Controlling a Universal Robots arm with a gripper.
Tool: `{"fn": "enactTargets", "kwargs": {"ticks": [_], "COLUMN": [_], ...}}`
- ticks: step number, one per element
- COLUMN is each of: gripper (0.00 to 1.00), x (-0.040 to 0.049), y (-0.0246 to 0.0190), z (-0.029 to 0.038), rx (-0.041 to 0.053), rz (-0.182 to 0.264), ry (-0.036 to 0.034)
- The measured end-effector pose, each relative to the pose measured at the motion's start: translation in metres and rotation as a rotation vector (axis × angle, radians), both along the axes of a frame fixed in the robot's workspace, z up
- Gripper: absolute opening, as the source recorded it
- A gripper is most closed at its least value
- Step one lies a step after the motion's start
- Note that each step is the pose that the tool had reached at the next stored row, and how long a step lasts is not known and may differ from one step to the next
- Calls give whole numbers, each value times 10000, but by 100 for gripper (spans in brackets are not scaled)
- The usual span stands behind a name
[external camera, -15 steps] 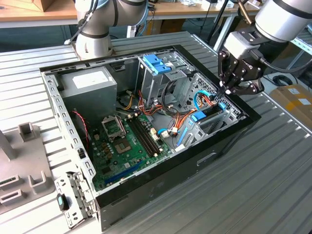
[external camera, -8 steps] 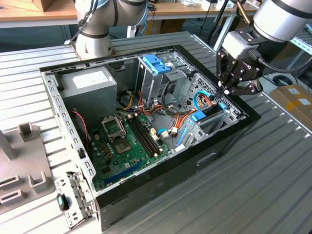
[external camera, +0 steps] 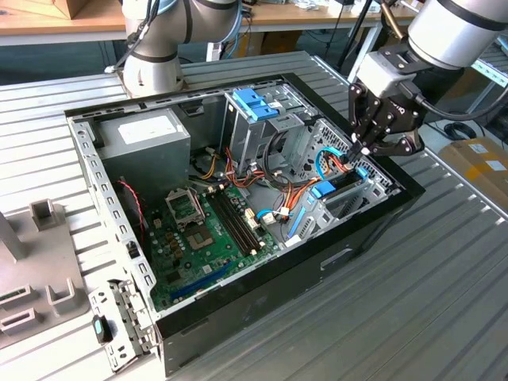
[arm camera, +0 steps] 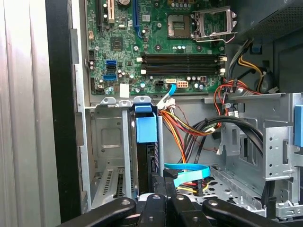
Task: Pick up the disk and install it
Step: 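Insert the first disk wire, then insert the second disk wire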
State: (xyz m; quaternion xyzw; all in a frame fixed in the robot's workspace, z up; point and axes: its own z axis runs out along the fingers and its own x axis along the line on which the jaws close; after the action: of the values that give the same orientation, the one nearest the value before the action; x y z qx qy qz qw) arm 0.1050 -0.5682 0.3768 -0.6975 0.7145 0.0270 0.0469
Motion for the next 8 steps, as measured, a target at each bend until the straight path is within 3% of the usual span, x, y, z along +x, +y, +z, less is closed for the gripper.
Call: {"fn": "enactTargets", "kwargs": {"ticks": [5, 6, 8], "gripper": [11, 42, 42], "x": [-14, -25, -25], "y": [0, 0, 0], "z": [0, 55, 74], "rx": [-1, 0, 2], "rz": [0, -6, -8], "ry": [0, 0, 0]}}
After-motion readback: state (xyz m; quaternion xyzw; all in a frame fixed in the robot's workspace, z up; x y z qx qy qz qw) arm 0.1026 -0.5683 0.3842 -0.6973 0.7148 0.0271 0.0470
